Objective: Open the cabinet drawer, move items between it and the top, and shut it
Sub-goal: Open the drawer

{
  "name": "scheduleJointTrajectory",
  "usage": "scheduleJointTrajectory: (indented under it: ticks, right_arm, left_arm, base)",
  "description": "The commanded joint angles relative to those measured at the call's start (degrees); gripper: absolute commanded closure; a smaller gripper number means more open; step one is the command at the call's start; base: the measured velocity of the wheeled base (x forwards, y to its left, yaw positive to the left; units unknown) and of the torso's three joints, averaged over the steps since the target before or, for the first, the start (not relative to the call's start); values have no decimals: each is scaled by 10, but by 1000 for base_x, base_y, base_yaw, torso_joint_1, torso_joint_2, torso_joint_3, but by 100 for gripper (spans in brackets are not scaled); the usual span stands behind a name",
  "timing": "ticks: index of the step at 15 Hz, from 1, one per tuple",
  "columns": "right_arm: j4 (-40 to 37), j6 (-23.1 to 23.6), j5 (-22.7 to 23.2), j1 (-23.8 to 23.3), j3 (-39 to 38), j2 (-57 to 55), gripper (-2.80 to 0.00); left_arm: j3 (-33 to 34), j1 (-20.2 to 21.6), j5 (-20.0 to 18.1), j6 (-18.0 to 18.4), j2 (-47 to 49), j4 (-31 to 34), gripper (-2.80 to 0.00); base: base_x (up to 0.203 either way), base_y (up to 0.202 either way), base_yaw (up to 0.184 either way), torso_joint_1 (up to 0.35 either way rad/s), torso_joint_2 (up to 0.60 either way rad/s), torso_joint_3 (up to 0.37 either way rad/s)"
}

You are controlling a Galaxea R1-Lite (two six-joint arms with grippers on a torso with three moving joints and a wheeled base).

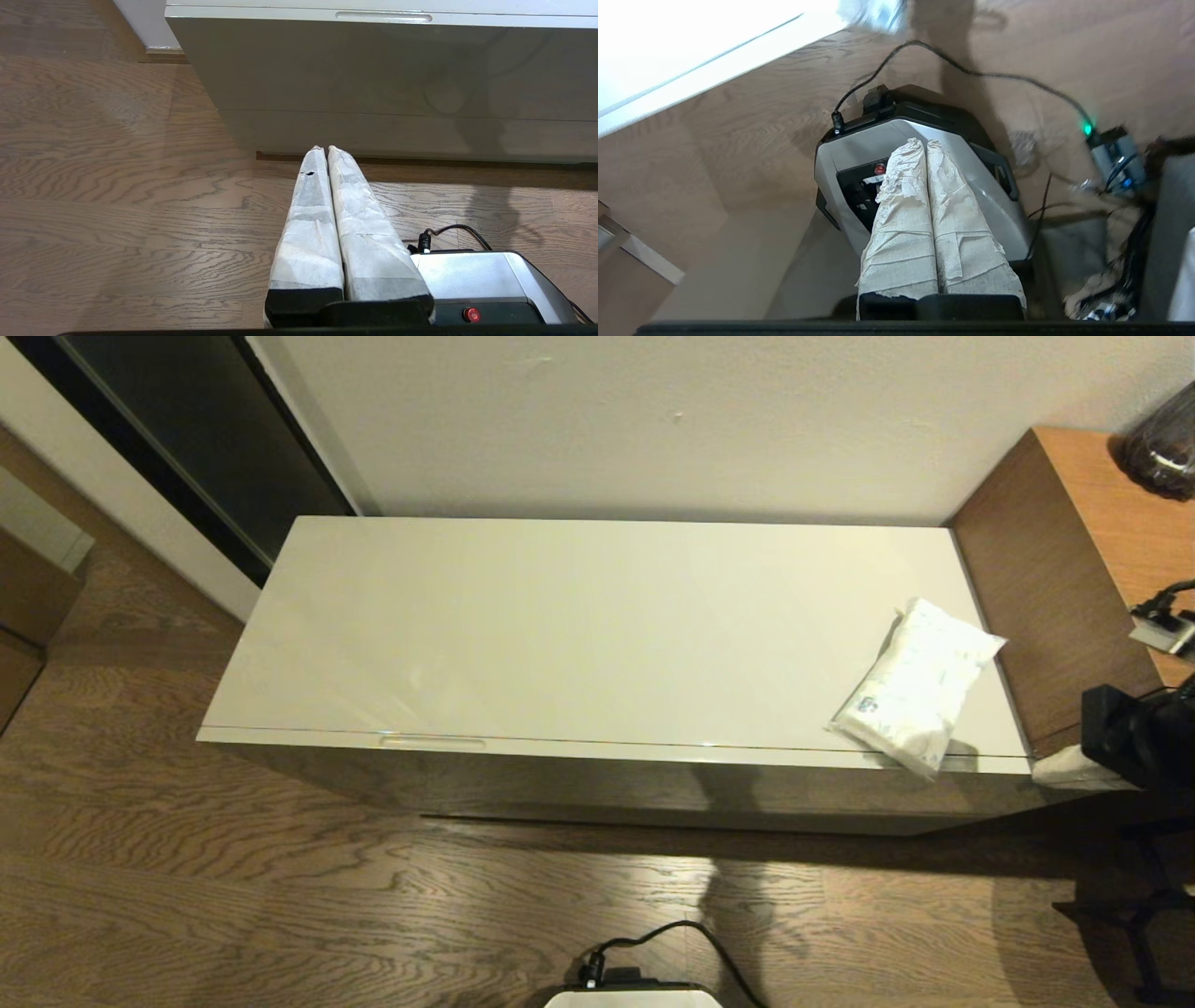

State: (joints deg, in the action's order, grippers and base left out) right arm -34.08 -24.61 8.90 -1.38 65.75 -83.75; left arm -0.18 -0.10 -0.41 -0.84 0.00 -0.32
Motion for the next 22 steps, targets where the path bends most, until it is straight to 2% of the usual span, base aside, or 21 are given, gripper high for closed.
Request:
scheduleJointTrajectory:
  ticks: [1, 3, 9, 13, 22]
  right_arm:
    - [17, -10, 0, -1, -6, -81, 0]
    - [56, -11, 0, -15, -9, -103, 0]
    - [64, -12, -2, -20, -19, -123, 0]
    - [122, -40, -4, -20, -23, -149, 0]
    - [159, -43, -5, -20, -6, -179, 0]
  left_arm:
    - [0, 0, 0, 0, 1, 0, 0]
    - [0, 0, 0, 0, 1, 0, 0]
    - [0, 0, 0, 0, 1, 0, 0]
    - [0, 0, 0, 0, 1, 0, 0]
    - [0, 0, 0, 0, 1, 0, 0]
  base:
    - [0, 0, 0, 0, 0, 0]
    - [0, 0, 0, 0, 0, 0]
    - [0, 0, 0, 0, 0, 0]
    - [0, 0, 0, 0, 0, 0]
    - [0, 0, 0, 0, 0, 0]
